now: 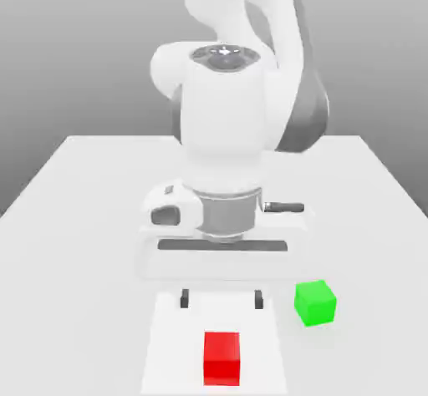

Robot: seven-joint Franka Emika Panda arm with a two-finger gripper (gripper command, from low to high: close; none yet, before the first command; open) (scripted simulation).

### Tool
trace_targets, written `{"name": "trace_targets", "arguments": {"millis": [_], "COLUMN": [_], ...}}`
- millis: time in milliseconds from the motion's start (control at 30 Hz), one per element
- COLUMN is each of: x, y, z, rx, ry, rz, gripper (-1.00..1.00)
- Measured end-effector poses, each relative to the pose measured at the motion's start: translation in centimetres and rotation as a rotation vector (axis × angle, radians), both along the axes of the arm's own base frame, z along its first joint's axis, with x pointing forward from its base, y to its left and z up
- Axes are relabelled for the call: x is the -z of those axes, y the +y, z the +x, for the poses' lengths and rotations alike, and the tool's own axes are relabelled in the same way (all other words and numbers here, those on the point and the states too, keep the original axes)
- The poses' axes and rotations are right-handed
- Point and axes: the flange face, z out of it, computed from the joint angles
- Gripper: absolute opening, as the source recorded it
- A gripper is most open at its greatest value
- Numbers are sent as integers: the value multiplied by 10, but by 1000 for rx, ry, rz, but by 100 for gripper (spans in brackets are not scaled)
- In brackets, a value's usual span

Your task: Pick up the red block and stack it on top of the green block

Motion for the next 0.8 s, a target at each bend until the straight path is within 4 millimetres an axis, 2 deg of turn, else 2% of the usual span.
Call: {"name": "trace_targets", "arguments": {"millis": [133,167,400,567,600,667,700,800], "x": [53,65,68,15,6,-6,-12,-24], "y": [0,0,0,2,16,59,89,140], "z": [-3,-3,-4,-4,-11,-32,-48,-95], "rx": [0,0,0,-1,-11,-46,-88,-139], "ry": [18,18,18,19,18,19,20,21], "rz": [1,1,1,1,7,17,19,15], "gripper": [0,-100,-100,-100,-100,-100,-100,-100]}}
